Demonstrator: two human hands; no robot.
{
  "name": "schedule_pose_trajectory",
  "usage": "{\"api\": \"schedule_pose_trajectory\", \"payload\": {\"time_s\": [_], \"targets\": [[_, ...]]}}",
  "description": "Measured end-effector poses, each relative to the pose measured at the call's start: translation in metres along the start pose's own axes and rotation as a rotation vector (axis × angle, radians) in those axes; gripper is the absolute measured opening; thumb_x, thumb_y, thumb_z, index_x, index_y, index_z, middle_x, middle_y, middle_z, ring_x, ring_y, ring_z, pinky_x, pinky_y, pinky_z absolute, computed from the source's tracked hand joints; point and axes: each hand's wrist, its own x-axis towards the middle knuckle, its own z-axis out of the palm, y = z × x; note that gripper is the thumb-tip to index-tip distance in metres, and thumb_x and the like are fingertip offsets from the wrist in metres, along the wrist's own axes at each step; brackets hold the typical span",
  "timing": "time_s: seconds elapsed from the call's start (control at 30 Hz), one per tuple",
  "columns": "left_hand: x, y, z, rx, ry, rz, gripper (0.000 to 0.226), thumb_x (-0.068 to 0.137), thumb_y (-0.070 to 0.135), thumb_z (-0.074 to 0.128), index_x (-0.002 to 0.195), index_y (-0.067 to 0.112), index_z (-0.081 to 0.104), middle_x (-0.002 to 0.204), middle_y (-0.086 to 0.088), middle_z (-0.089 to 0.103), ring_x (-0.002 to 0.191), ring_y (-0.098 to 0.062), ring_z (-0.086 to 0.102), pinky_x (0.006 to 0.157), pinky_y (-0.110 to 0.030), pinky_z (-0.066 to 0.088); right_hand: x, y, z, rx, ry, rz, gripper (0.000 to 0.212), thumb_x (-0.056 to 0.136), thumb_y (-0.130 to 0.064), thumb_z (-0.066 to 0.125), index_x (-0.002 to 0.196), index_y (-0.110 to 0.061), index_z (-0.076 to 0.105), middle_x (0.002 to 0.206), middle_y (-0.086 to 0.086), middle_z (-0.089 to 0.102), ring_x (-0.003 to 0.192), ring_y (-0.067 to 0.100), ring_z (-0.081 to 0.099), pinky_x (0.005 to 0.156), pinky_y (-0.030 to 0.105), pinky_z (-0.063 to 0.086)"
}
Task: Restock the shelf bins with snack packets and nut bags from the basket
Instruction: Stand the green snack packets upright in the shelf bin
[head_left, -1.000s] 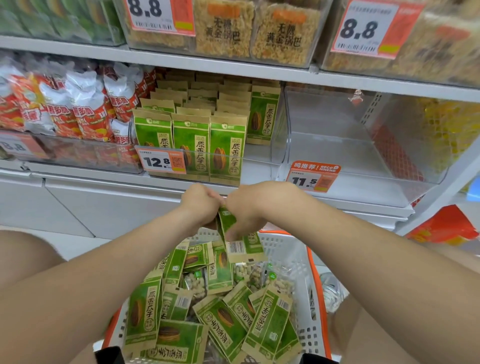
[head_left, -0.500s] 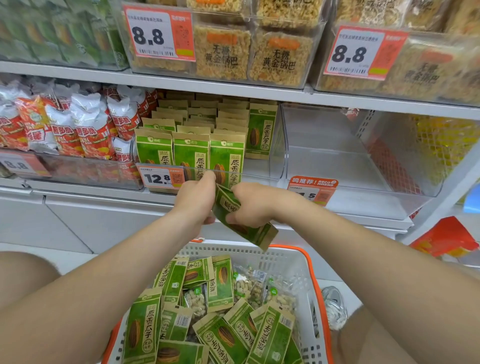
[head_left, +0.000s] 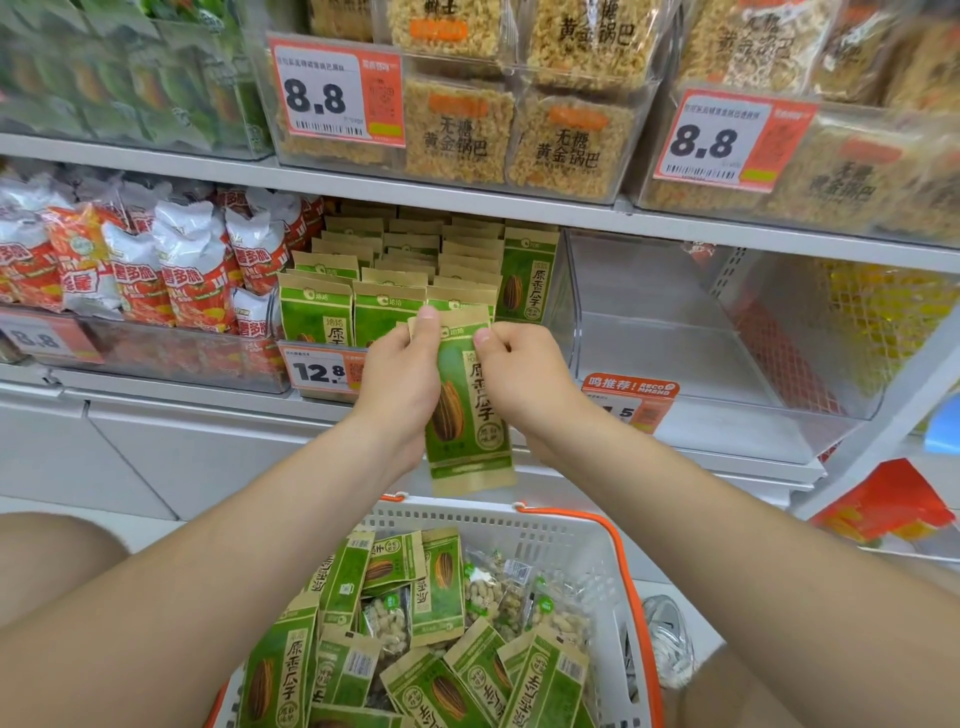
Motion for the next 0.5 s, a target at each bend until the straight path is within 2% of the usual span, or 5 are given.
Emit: {"api": "schedule_pose_trajectory", "payload": {"time_s": [0.1,0.17,0.37,0.43,0.5], "targets": [[0.0,0.002,-0.003,0.066,-0.016,0.052,0.038,0.11,0.042,0.051,0.11,0.012,0.074,0.097,-0.01,0.08,0.092,-0.026,0.078,0.082,-0.045,0.064,0.003,-0.003,-0.01,-0.061,-0.057,-0.019,0.046,0.102,-0.037,0.059,0.084,0.004,0.068,0.069,0.007,0.063,0.065,0.022,0.059,0.069,0.04,0.052],[-0.001,0.004,-0.004,0.094,-0.06,0.07,0.036,0.108,0.042,0.054,0.108,0.014,0.076,0.095,-0.007,0.081,0.089,-0.022,0.079,0.079,-0.041,0.063,0.004,-0.006,-0.02,-0.089,-0.07,-0.019,0.048,0.098,-0.04,0.069,0.087,0.007,0.071,0.068,0.008,0.062,0.063,0.016,0.053,0.065,0.033,0.044],[0.0,0.01,-0.002,0.109,-0.138,0.064,0.035,0.108,0.042,0.054,0.108,0.014,0.075,0.094,-0.006,0.081,0.085,-0.017,0.078,0.066,-0.027,0.06,0.008,-0.008,-0.031,-0.022,0.003,-0.012,0.046,0.092,-0.041,0.074,0.084,0.004,0.075,0.092,0.02,0.076,0.083,0.026,0.074,0.091,0.043,0.06],[-0.001,0.009,0.0,0.141,-0.152,0.082,0.033,0.111,0.038,0.049,0.113,0.016,0.074,0.095,-0.003,0.081,0.085,-0.014,0.078,0.063,-0.025,0.058,0.007,-0.009,-0.032,-0.057,0.024,-0.07,0.049,0.091,-0.042,0.072,0.08,0.005,0.073,0.082,0.02,0.075,0.074,0.033,0.069,0.082,0.04,0.06],[0.0,0.008,0.0,0.189,-0.164,0.165,0.032,0.112,0.036,0.048,0.117,0.018,0.073,0.099,0.0,0.081,0.092,-0.013,0.077,0.072,-0.028,0.059,0.005,-0.014,-0.039,-0.173,-0.013,-0.149,0.043,0.094,-0.038,0.072,0.073,0.0,0.072,0.066,0.013,0.068,0.06,0.021,0.058,0.065,0.033,0.051]]}}
